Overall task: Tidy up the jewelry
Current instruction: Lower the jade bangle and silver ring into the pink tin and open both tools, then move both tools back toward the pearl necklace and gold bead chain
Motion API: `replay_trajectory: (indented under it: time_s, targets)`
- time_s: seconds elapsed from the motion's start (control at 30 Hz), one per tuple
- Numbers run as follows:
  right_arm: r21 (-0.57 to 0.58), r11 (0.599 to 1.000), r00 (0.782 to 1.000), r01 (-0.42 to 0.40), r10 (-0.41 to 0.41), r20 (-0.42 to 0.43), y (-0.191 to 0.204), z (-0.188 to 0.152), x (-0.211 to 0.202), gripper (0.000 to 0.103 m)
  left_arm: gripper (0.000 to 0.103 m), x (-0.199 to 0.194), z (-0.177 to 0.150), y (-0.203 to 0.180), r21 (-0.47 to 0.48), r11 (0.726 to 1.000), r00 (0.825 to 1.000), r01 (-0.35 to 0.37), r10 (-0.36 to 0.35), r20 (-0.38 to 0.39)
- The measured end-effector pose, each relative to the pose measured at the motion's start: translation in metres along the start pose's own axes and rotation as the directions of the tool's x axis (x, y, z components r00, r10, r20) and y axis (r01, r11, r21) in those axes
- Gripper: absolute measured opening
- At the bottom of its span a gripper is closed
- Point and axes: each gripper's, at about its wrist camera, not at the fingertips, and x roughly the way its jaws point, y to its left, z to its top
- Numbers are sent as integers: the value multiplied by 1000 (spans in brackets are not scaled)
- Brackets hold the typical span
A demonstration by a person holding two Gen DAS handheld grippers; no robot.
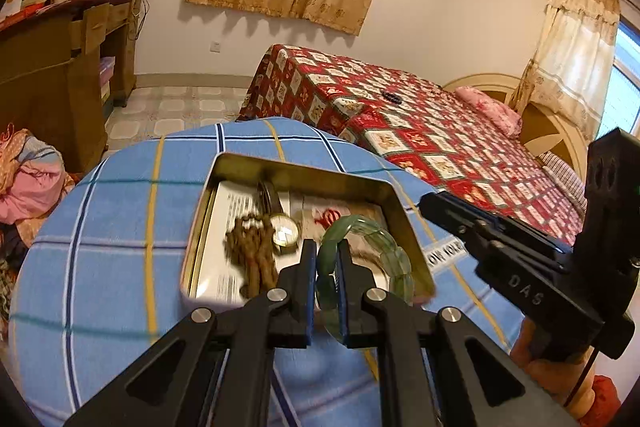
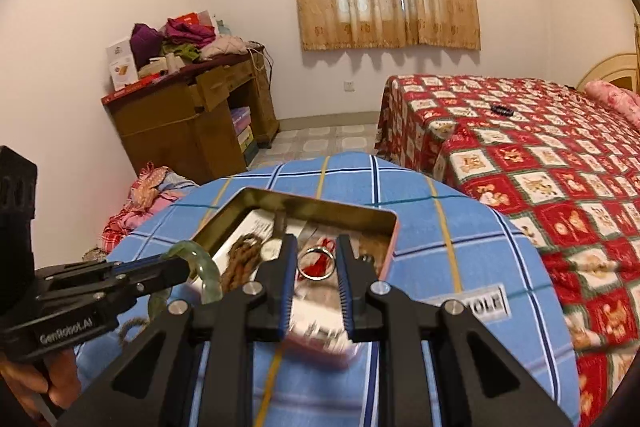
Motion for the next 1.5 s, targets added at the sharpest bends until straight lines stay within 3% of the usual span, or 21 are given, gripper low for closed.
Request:
replay_trajectory:
  time_s: [0.4,0.67,0.7,0.73,0.83,0.87,0.9,1.1,1.27,1.37,1.5]
  targets:
    - [-30,1000,994,9,-12,-112,-13,1,67,22,8,56,11,17,-1,999,996,-49,49,-77]
    - [-31,999,991,22,-26,-135,-18,-2,78,23,9,65,12,19,40,988,986,-149,151,-73]
    - [-35,999,991,26,-31,-133,-17,-3,77,24,14,66,13,21,40,987,984,-157,160,-77]
    - [-36,999,991,24,-28,-131,-17,-2,77,32,27,67,14,23,40,985,982,-166,169,-85]
    - [-25,999,996,23,-25,-88,-15,1,65,63,49,66,18,22,54,988,984,-143,148,-100]
    - [-19,999,997,38,-39,-63,-17,4,58,65,54,65,19,21,67,986,982,-153,159,-102]
    - [-8,999,998,45,-45,-43,-18,6,50,66,60,59,21,18,80,981,979,-179,185,-85]
    - [112,991,996,76,-81,37,-32,9,-14,66,60,3,26,13,66,979,982,-191,190,21]
    - [168,982,997,82,-83,-3,-24,-17,-45,66,60,-41,-1,18,37,982,983,-183,182,28]
    - [171,978,993,120,-120,-11,-16,-38,-61,66,60,-59,-21,20,38,974,975,-223,222,32]
    - [245,966,996,81,-72,-44,-13,-68,-78,66,60,-89,-49,32,-14,964,963,-265,266,38]
